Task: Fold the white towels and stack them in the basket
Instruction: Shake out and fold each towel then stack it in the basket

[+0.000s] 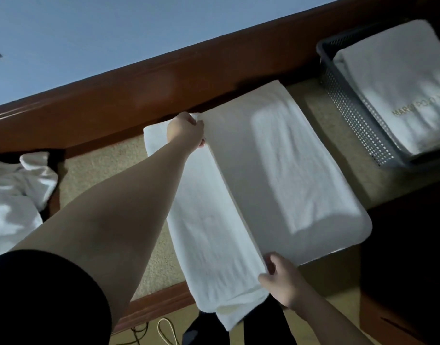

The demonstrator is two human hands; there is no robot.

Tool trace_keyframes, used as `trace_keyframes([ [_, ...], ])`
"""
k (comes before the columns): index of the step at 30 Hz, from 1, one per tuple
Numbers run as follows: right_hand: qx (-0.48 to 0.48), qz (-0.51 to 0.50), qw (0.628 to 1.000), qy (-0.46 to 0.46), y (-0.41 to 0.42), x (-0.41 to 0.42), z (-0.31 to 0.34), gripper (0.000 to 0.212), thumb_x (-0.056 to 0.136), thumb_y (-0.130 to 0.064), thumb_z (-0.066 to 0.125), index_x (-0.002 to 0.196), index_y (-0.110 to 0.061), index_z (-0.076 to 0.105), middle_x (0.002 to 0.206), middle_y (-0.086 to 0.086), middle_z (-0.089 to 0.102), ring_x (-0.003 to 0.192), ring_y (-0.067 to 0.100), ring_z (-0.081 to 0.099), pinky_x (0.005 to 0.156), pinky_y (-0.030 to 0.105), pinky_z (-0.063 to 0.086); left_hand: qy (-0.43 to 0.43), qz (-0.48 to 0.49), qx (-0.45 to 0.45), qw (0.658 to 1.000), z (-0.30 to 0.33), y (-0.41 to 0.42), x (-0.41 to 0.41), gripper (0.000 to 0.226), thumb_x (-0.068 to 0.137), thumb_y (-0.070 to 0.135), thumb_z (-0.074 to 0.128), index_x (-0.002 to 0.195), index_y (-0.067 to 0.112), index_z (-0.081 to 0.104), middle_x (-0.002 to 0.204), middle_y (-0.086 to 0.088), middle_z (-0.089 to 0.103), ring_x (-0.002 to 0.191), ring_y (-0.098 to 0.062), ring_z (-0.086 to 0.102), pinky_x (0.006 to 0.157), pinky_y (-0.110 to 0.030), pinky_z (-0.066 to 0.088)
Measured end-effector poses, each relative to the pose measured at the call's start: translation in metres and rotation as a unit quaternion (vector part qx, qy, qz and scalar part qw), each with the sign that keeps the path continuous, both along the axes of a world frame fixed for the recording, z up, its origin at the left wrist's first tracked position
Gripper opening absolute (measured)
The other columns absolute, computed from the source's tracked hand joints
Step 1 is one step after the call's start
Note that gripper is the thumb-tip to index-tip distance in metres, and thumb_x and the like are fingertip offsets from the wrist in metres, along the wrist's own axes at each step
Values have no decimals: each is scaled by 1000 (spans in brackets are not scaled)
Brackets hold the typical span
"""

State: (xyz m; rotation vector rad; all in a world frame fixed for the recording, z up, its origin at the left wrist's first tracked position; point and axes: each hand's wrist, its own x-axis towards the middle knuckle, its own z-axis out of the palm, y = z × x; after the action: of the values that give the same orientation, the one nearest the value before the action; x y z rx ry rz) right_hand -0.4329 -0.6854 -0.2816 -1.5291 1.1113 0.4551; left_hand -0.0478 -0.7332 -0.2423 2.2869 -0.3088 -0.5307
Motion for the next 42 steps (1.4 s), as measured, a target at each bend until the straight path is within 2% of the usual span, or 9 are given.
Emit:
trace_keyframes([
  [3, -47, 76, 994, 58, -4, -13, -12, 12, 80, -25, 60, 84, -15, 64, 80, -2, 67, 73, 14, 63, 69, 30, 51, 2, -3, 1, 1000, -2, -4, -5, 13, 94, 31, 57, 90, 19, 58, 64, -1, 75, 54, -18, 74, 75, -39, 66],
  [7, -88, 56, 994, 39, 0, -29, -19, 33, 90, -15, 60, 71, -16, 33, 65, -3, 35, 59, 13, 29, 53, 26, 26, 16, 2, 7, 1000, -7, -8, -11, 13, 94, 33, 59, 86, 22, 58, 64, -2, 74, 56, -20, 75, 78, -40, 66],
  [23, -32, -102, 993, -49, 11, -52, -26, 35, 98, -14, 52, 68, -26, 39, 64, -8, 35, 61, 8, 36, 60, 33, 31, 22, 53, -31, 998, -7, -29, -12, 15, 95, 26, 69, 97, 11, 69, 69, -3, 76, 53, -14, 73, 70, -34, 66],
  [27, -49, -127, 990, -37, 6, -51, -25, 33, 94, -7, 52, 70, -22, 35, 62, -7, 34, 58, 11, 34, 60, 33, 28, -30, -66, 51, 996, -13, -34, -3, 15, 91, 34, 62, 93, 21, 69, 79, -1, 78, 80, -23, 76, 81, -38, 64],
  [30, -25, -133, 991, -18, 5, -50, -25, 26, 93, -11, 55, 72, -19, 41, 65, -4, 41, 60, 13, 39, 61, 33, 32, -139, -279, 213, 926, -18, -31, 2, 50, 90, 14, 54, 135, 33, 57, 133, -5, 58, 127, -32, 51, 94, -42, 52],
  [33, 1, -144, 989, -21, 2, -51, -21, 12, 96, -18, 61, 84, -19, 65, 78, -1, 66, 73, 16, 61, 66, 33, 46, -230, -512, 318, 764, -12, -30, 4, 87, 79, -4, 56, 150, 46, 44, 158, 0, 36, 146, -32, 27, 110, -48, 41],
  [35, 13, -153, 988, -23, 1, -51, -18, 7, 95, -24, 64, 92, -26, 70, 89, -1, 72, 85, 18, 70, 72, 35, 53, -274, -597, 366, 659, -9, -33, 9, 84, 82, 0, 60, 150, 47, 45, 160, 2, 35, 148, -29, 25, 115, -48, 36],
  [37, 8, -162, 987, -17, 4, -50, -17, 5, 95, -29, 66, 95, -29, 71, 93, -5, 74, 89, 18, 71, 77, 41, 58, -320, -627, 384, 597, -7, -37, 13, 81, 85, 2, 60, 150, 47, 42, 158, 2, 37, 148, -28, 27, 114, -46, 35],
  [42, -26, -182, 983, -16, 9, -48, -18, 7, 99, -32, 67, 94, -32, 71, 92, -11, 75, 88, 9, 71, 83, 41, 60, -407, -659, 370, 513, -7, -55, 6, 65, 91, 1, 54, 142, 41, 48, 142, 1, 49, 133, -26, 39, 103, -41, 39],
])
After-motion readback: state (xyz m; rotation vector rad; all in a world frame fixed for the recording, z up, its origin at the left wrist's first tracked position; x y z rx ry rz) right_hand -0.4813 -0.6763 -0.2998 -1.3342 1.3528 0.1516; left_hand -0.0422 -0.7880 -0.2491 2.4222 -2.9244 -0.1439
